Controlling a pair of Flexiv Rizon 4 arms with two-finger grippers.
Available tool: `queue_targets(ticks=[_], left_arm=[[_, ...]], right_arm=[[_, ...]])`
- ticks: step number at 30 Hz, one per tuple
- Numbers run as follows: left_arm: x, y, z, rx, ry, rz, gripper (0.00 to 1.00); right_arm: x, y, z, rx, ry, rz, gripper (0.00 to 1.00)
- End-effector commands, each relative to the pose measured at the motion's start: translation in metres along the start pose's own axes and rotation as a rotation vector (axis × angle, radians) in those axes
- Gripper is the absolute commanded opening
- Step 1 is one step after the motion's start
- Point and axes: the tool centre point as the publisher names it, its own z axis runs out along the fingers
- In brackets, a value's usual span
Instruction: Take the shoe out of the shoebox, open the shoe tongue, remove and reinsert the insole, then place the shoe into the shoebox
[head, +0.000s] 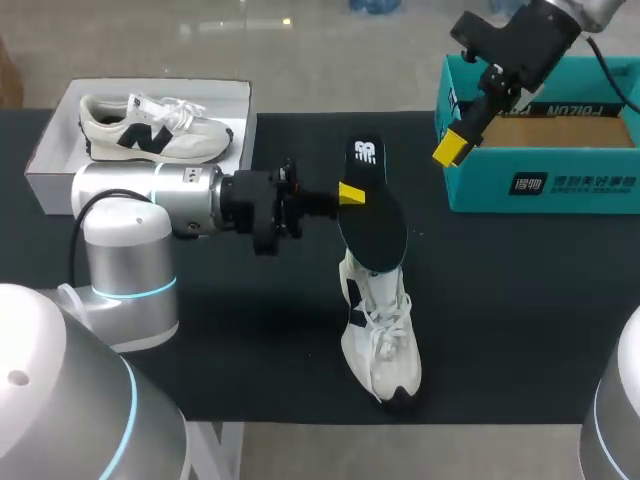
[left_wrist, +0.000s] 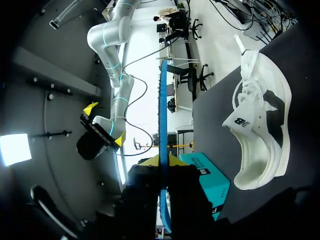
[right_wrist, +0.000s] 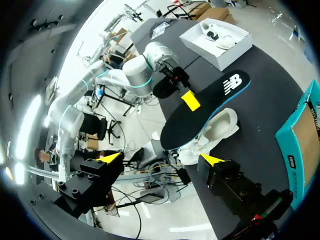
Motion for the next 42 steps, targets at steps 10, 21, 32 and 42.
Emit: queue_targets(ticks=[10,21,32,42], left_arm=[[0.004,-0.008,0.007,0.015,0.010,-0.003,0.00],[0.011,-0.007,0.000,0.018,0.056,-0.024,0.00],[0.010,-0.004,0.001,-0.005,0.042,-0.046,0.00],[0.010,-0.004,0.001,-0.005,0.042,-0.046,0.00]], right_arm=[[0.000,0.007,-0.004,-0.029,-0.486,-0.027,1.00],[0.010,0.001,-0.019,-0.011,-0.529,-0.027,1.00],[0.013,0.006,-0.019,-0.020,-0.564,-0.005,1.00],[0.013,0.006,-0.019,-0.020,-0.564,-0.005,1.00]])
